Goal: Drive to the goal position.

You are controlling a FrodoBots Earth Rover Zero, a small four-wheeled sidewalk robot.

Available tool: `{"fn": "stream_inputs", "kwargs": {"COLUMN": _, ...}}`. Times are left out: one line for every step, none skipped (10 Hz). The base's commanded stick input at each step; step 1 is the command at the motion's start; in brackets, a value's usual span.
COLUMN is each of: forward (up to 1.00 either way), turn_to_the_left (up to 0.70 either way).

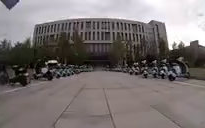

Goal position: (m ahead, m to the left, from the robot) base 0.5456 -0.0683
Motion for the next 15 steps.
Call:
{"fn": "stream_inputs", "kwargs": {"forward": 0.7, "turn_to_the_left": 0.0}}
{"fn": "stream_inputs", "kwargs": {"forward": 0.7, "turn_to_the_left": 0.0}}
{"fn": "stream_inputs", "kwargs": {"forward": 0.7, "turn_to_the_left": 0.0}}
{"fn": "stream_inputs", "kwargs": {"forward": 0.7, "turn_to_the_left": 0.0}}
{"fn": "stream_inputs", "kwargs": {"forward": 0.7, "turn_to_the_left": 0.0}}
{"fn": "stream_inputs", "kwargs": {"forward": 0.7, "turn_to_the_left": 0.0}}
{"fn": "stream_inputs", "kwargs": {"forward": 0.7, "turn_to_the_left": 0.0}}
{"fn": "stream_inputs", "kwargs": {"forward": 0.7, "turn_to_the_left": 0.0}}
{"fn": "stream_inputs", "kwargs": {"forward": 0.7, "turn_to_the_left": 0.0}}
{"fn": "stream_inputs", "kwargs": {"forward": 0.7, "turn_to_the_left": 0.0}}
{"fn": "stream_inputs", "kwargs": {"forward": 0.7, "turn_to_the_left": 0.0}}
{"fn": "stream_inputs", "kwargs": {"forward": 0.7, "turn_to_the_left": 0.0}}
{"fn": "stream_inputs", "kwargs": {"forward": 0.7, "turn_to_the_left": 0.0}}
{"fn": "stream_inputs", "kwargs": {"forward": 0.7, "turn_to_the_left": 0.0}}
{"fn": "stream_inputs", "kwargs": {"forward": 0.7, "turn_to_the_left": 0.0}}
